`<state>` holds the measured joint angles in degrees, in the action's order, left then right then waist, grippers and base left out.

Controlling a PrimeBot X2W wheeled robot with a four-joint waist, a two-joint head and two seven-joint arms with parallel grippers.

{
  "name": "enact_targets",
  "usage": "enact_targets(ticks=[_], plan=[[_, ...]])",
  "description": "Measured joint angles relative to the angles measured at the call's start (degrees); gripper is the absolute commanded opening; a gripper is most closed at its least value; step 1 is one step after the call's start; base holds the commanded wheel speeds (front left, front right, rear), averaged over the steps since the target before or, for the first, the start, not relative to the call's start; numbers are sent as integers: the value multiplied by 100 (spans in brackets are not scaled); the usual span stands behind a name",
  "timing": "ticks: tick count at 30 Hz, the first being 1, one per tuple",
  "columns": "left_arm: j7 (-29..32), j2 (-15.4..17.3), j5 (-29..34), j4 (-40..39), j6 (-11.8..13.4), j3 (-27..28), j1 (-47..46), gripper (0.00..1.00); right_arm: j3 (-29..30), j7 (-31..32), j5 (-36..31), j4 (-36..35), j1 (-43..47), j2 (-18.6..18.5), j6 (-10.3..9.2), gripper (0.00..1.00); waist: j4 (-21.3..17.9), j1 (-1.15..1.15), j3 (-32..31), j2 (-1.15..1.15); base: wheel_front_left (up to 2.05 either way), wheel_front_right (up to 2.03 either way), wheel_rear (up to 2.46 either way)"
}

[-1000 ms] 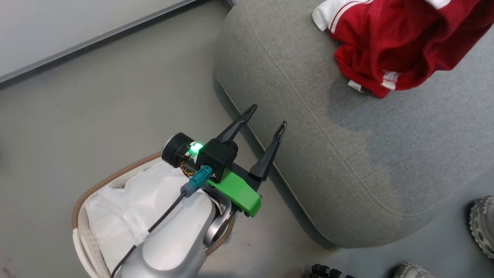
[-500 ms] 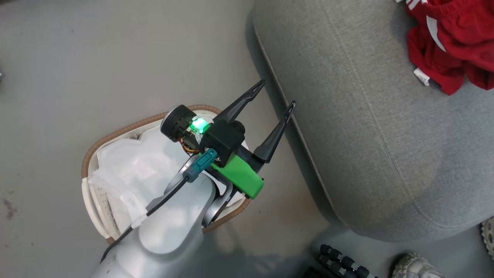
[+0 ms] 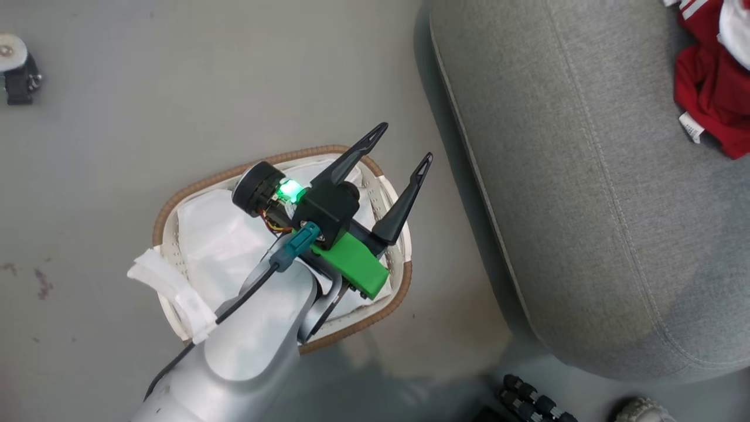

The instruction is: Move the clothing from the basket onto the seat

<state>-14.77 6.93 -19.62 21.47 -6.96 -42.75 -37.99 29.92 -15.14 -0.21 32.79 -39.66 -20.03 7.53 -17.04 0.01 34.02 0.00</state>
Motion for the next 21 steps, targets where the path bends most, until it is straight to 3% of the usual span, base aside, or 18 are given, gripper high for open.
enact_targets(ticks=[2,3,10,21], plan=[[-18,-4,0,40,0,24,67,100,-22,0,87,-318,273,167,0,100,0,0,-109,0,0,0,0],[-25,-77,-3,-47,7,192,272,100,-215,0,229,-1032,775,494,0,100,15,0,-382,0,0,0,0],[-27,-171,3,-227,89,772,843,100,-967,0,409,-2002,1458,1085,0,100,139,-1,-928,0,0,0,0],[-35,-278,247,-350,314,2190,1862,100,-1939,0,780,-2334,2091,1440,0,100,803,-1,-1641,0,0,0,0]])
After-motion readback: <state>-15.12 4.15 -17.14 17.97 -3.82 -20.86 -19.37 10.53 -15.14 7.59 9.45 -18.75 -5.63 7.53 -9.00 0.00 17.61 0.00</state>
